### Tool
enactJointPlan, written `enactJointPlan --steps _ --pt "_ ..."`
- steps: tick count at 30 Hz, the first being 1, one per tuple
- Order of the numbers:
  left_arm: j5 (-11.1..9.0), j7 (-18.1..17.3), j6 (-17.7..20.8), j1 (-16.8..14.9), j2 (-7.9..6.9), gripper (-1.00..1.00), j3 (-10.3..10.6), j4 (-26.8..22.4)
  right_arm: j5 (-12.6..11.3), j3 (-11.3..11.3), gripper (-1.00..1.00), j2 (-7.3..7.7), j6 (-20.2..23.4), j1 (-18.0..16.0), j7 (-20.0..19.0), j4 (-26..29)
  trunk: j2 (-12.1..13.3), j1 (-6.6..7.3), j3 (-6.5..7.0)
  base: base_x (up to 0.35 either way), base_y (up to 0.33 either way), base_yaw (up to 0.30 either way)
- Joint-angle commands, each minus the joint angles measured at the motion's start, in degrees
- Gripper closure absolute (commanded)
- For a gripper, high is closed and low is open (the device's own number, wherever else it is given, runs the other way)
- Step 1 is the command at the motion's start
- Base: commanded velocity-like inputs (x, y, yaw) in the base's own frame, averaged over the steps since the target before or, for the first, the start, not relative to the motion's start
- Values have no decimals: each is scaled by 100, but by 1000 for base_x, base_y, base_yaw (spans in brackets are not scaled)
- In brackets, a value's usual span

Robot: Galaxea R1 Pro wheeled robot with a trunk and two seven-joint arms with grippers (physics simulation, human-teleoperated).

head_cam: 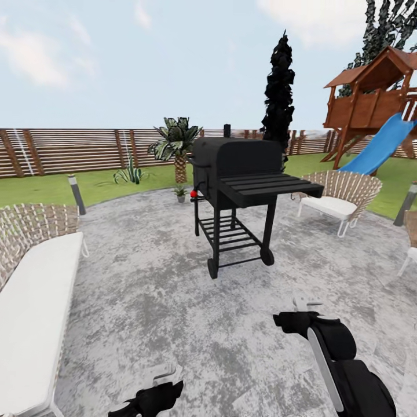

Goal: Pick up the pesticide atomizer in the garden and spray insectifuge to fully cover both potted plants in the garden.

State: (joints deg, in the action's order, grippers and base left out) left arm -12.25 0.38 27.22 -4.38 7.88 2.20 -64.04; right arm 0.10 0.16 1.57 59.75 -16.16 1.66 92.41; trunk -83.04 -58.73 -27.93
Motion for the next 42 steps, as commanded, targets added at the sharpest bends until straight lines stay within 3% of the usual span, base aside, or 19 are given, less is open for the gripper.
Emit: enactJointPlan --steps 1,17,42 --pt "-37 4 30 -2 -1 -100 -4 -6 -1 6 -100 0 25 -3 18 4 -4 0 -6 -7 -4 -279" --pt "-53 14 29 -3 3 -100 -28 171 -2 -35 -100 6 25 3 0 5 -4 0 -8 -83 0 -189" --pt "-40 10 18 -2 -14 -100 -13 165 -1 -51 -100 6 25 -41 10 5 -4 0 -8 -1 0 -271"
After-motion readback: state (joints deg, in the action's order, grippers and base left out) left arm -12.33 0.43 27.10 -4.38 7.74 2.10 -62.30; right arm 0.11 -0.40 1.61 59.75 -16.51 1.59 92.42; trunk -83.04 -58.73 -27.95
